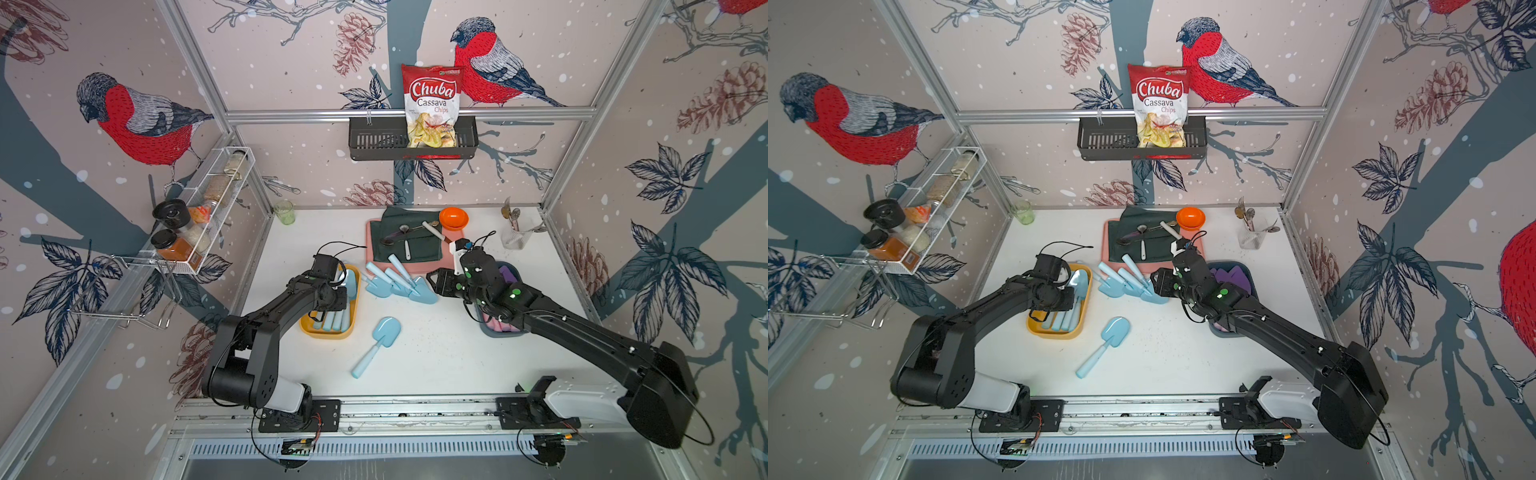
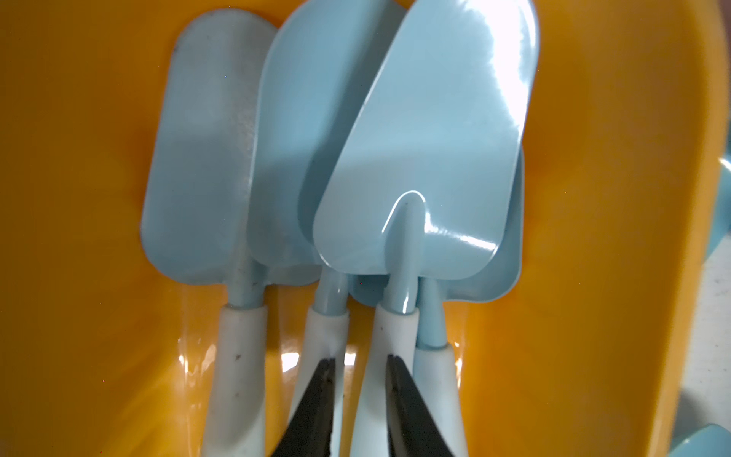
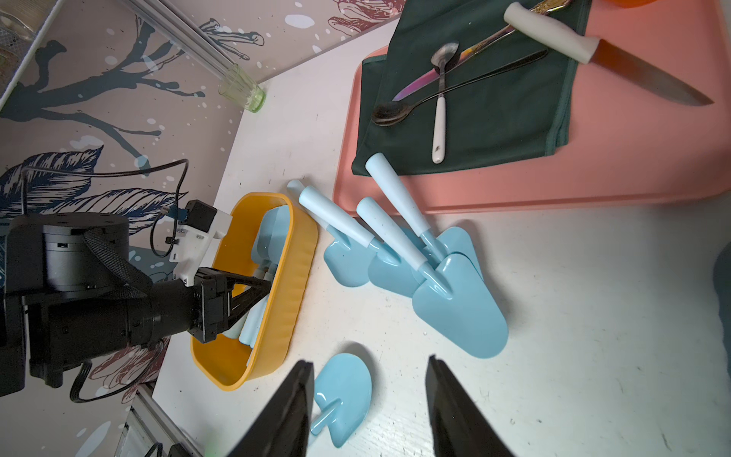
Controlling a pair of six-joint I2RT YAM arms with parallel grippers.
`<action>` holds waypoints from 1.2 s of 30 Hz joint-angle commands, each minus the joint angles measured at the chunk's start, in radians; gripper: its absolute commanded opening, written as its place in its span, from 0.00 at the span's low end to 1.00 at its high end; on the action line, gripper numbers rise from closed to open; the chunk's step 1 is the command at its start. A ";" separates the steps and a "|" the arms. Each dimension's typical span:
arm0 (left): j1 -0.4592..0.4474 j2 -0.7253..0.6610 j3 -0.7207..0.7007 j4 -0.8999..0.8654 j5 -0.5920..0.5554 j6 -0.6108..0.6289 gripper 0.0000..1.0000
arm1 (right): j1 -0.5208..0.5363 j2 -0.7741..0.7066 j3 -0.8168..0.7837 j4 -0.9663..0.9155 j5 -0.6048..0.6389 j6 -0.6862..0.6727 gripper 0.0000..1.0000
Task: Sort the small shovels by color and place them into the storage box
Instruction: Place the shovel in the storage box, then pick up the shovel from the center of the board.
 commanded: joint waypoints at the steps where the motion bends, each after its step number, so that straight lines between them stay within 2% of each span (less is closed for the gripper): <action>1: 0.008 0.012 -0.007 0.000 0.005 -0.016 0.24 | -0.002 0.000 -0.001 0.021 -0.001 0.010 0.50; 6: 0.010 -0.014 -0.003 -0.001 0.037 -0.018 0.23 | -0.001 -0.001 -0.003 0.022 0.000 0.011 0.50; 11: 0.011 -0.142 -0.021 0.037 0.050 0.015 0.31 | -0.001 0.005 0.003 0.017 -0.006 0.009 0.50; 14: 0.012 -0.235 -0.037 0.072 0.073 0.078 0.34 | -0.001 0.042 0.014 -0.008 -0.011 -0.001 0.50; 20: 0.012 -0.364 -0.080 0.116 0.267 0.251 0.41 | -0.003 0.061 0.035 -0.047 0.000 -0.013 0.50; 23: 0.011 -0.364 -0.068 0.091 0.352 0.291 0.45 | -0.001 0.066 0.046 -0.054 -0.003 -0.013 0.50; 26: -0.005 -0.335 -0.024 0.052 0.379 0.291 0.46 | 0.000 0.067 0.044 -0.050 -0.009 -0.005 0.50; 31: -0.080 -0.306 0.032 0.005 0.369 0.279 0.47 | 0.017 0.115 0.040 -0.035 -0.063 0.009 0.50; 36: -0.090 -0.316 0.006 0.028 0.353 0.263 0.48 | 0.065 0.222 0.039 -0.025 -0.159 0.023 0.50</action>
